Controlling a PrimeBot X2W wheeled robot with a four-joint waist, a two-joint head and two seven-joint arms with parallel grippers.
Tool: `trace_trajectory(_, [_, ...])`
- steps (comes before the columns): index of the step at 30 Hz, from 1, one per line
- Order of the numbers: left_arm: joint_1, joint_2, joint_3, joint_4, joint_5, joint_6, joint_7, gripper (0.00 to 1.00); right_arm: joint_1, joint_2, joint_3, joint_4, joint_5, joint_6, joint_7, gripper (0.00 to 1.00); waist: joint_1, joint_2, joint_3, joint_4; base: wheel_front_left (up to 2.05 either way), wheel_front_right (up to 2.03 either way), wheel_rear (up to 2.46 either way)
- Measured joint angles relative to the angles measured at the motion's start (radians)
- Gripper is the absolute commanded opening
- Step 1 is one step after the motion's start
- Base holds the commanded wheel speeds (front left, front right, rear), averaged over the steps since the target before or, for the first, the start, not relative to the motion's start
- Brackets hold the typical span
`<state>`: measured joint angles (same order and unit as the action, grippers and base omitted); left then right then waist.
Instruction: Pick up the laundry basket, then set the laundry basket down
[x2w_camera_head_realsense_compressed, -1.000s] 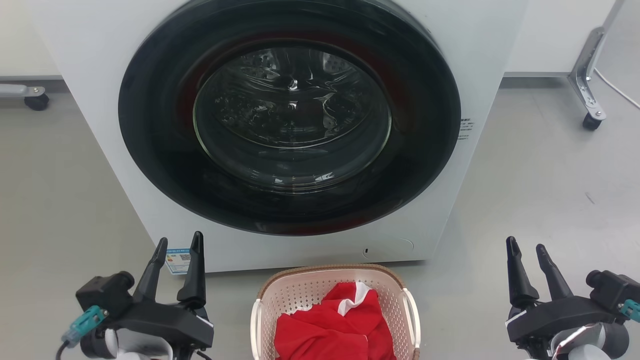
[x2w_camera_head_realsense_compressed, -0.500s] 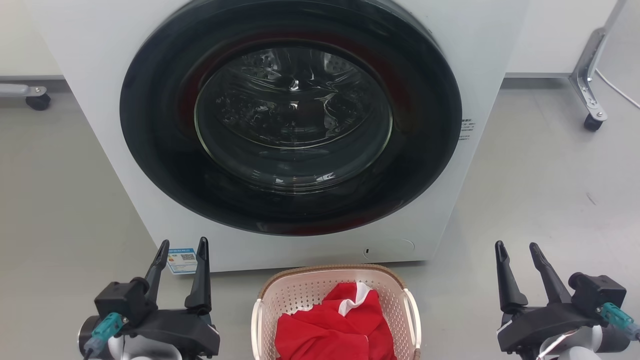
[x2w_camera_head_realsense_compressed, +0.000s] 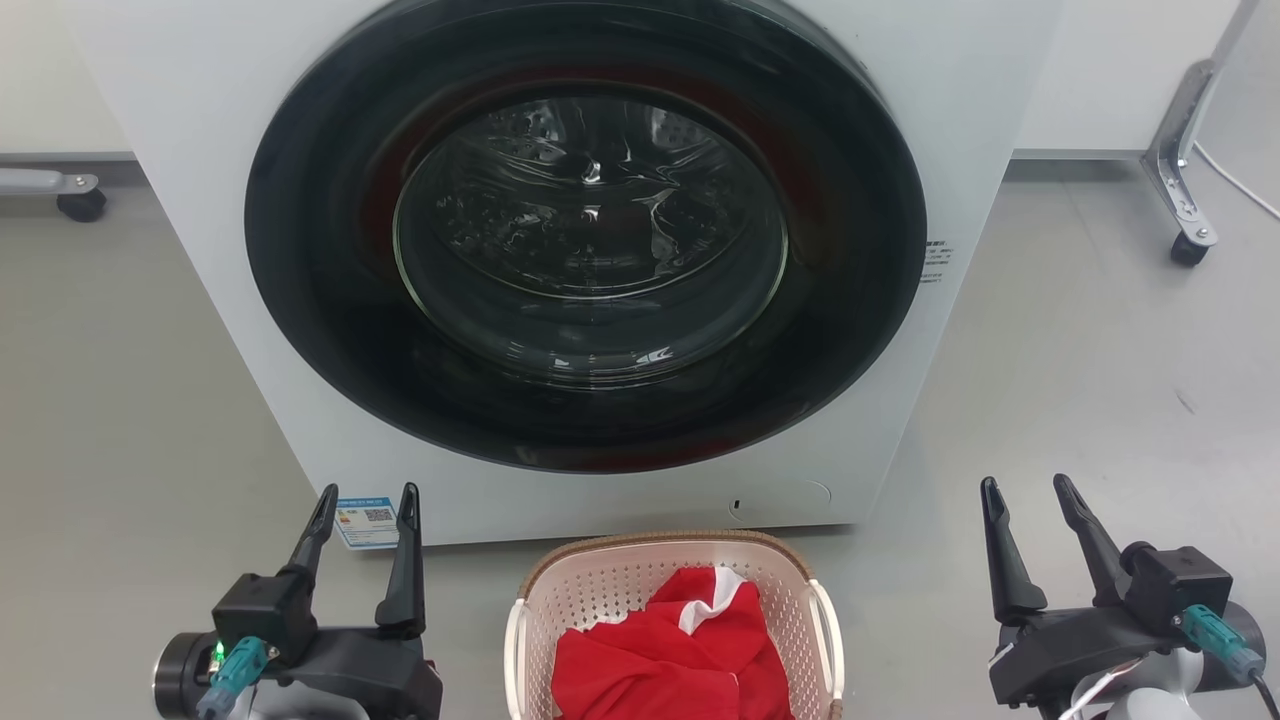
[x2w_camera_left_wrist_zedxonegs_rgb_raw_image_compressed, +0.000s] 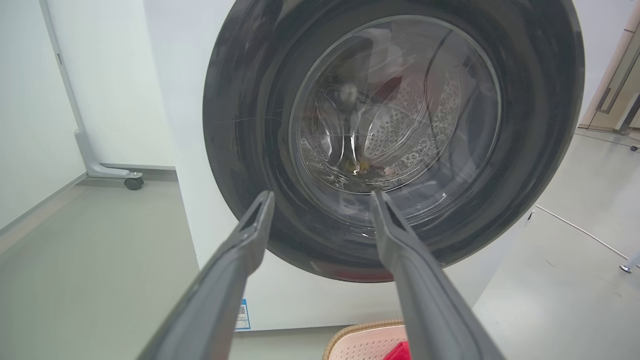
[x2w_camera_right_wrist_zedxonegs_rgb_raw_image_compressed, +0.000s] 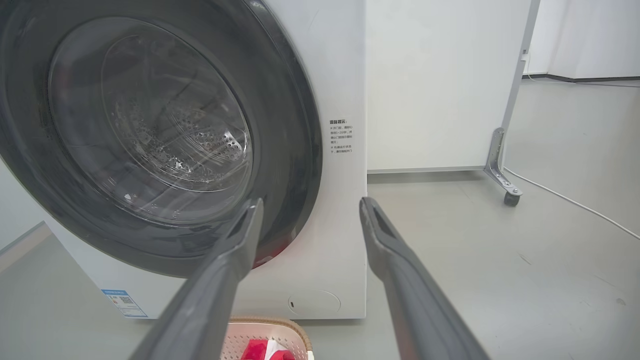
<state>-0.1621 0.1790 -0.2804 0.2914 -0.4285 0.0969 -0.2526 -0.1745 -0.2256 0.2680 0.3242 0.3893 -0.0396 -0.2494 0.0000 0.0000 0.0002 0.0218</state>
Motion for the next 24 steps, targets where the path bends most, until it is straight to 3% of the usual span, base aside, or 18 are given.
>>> trace_trajectory(24, [0.0,-0.016,0.009,0.031,-0.007,0.001,0.0,1.0,0.0,0.005,-0.022,0.013,0.0,0.007,0.0,1.0,0.0,0.0,0.0,0.003,0.0,0.0,0.0])
